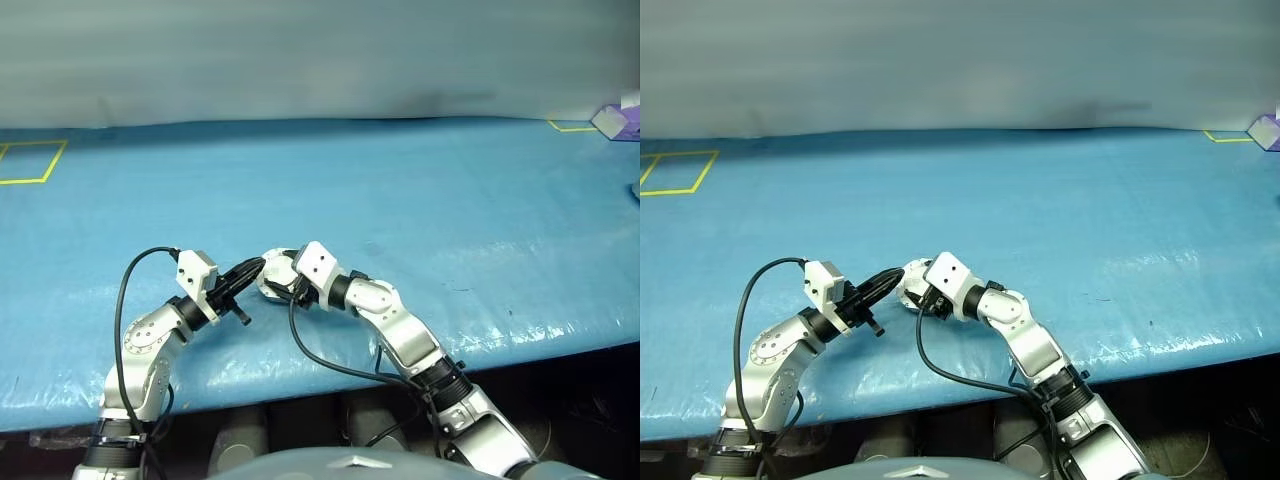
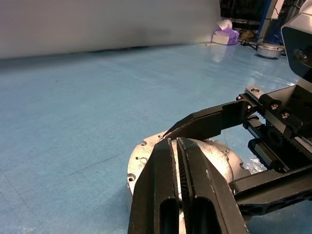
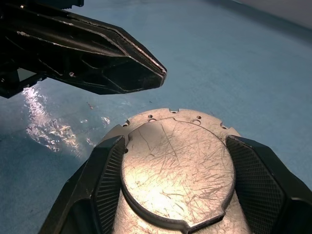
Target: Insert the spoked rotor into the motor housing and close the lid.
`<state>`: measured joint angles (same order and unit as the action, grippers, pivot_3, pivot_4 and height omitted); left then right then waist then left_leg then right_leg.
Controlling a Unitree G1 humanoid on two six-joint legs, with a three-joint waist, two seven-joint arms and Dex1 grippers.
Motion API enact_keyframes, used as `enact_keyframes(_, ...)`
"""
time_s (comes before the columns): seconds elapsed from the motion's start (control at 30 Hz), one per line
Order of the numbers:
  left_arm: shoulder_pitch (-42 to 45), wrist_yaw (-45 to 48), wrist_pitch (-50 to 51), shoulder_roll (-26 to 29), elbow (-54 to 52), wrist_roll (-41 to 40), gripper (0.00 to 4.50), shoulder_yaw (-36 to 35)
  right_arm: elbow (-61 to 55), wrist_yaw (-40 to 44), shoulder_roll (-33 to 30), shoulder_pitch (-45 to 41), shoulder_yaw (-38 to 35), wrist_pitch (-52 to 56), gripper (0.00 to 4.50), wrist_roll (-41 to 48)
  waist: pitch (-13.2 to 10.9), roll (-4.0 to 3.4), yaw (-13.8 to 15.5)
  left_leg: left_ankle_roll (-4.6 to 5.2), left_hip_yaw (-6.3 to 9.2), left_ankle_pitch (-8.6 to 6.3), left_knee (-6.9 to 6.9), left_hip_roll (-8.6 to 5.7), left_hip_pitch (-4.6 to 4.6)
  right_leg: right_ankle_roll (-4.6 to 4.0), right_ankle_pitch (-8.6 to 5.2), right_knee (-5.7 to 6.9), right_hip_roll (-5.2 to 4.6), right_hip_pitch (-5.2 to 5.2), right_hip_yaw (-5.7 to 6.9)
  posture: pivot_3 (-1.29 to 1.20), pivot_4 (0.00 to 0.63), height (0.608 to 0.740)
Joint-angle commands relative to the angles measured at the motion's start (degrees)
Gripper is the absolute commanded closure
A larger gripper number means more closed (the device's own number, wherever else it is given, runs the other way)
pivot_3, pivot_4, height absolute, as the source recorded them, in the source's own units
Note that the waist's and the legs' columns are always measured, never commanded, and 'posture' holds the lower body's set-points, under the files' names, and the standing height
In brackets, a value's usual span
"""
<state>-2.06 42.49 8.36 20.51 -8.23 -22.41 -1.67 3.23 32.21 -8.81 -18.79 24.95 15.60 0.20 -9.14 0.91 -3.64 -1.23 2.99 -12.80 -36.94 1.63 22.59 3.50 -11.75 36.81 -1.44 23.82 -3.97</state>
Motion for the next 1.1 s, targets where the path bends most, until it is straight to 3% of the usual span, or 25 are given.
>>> enact_keyframes(0.03,0.5,-0.1,-0.5,0.2,-0.3,-0.1,4.35,-0.3,2.1,0.5,-1.0,0.5,-2.1,4.2,1.48,0.6,0.0,-0.01,0.1,0.0,0.0,0.0,0.0,0.0,0.01,0.0,0.0,-0.01,-0.01,0.01,0.0,0.0,0.15,0.74)
enact_keyframes(1.1,0.6,-2.9,1.9,0.3,1.2,1.2,4.42,0.0,3.4,-0.5,-2.7,-0.8,-1.1,3.3,1.48,-1.9,0.0,-0.02,0.3,-0.01,0.0,0.0,0.28,-0.03,0.1,-0.01,-0.02,-0.23,-0.04,0.04,0.03,0.0,0.15,0.74)
